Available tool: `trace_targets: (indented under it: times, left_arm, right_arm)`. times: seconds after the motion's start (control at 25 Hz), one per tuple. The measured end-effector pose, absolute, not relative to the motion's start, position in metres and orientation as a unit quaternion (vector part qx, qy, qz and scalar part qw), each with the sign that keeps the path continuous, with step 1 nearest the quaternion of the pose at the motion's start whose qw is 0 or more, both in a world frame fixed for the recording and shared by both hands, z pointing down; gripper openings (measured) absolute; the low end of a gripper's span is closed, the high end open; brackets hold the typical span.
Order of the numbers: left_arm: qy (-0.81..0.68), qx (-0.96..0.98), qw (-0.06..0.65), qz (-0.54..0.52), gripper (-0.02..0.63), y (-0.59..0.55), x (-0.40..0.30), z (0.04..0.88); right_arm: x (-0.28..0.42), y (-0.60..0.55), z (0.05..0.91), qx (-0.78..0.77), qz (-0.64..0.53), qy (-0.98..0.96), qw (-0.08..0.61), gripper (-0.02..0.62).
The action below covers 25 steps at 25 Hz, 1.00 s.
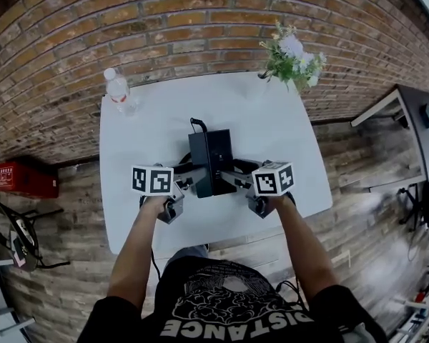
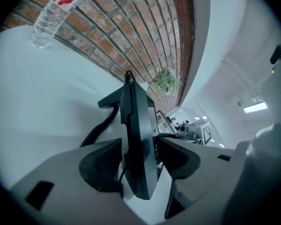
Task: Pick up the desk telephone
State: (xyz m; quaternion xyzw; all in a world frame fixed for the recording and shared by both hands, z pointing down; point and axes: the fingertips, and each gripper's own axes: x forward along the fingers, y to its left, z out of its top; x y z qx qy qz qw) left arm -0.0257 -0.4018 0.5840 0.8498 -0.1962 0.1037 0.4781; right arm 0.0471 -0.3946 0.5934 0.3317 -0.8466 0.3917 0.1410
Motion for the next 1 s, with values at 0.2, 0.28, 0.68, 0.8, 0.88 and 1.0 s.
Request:
trace_targets:
  times: [0.2, 0.28, 0.68, 0.8, 0.88, 1.0]
  left_arm:
    - [-0.161, 0.850, 0.486, 0.124, 0.232, -0.408, -0.017, 0.586]
    - [-0.153, 0.851, 0.485, 0.134, 0.232, -0.411, -0.013, 0.587]
    - [-0.175, 0.835, 0.499, 0.149, 0.206, -0.423, -0.005, 0.591]
    - [-0.185, 0.836, 0.495, 0.151, 0.204, -0.424, -0.004, 0.591]
    - [-0.188, 0.834, 0.497, 0.148, 0.201, -0.424, -0.005, 0.591]
    - [-0.195, 0.833, 0.498, 0.143, 0.199, -0.424, -0.005, 0.591]
  right_arm:
    - [0.032, -0.400, 0.597, 0.294, 0.415, -0.849, 0.142, 0.270]
    - [0.030, -0.403, 0.600, 0.289, 0.420, -0.846, 0.156, 0.270]
    - [0.029, -0.405, 0.600, 0.291, 0.429, -0.840, 0.162, 0.270]
    - [0.030, -0.406, 0.600, 0.299, 0.431, -0.837, 0.156, 0.270]
    - [0.030, -0.407, 0.600, 0.306, 0.435, -0.833, 0.151, 0.268]
    - [0.031, -0.408, 0.599, 0.318, 0.440, -0.827, 0.143, 0.266]
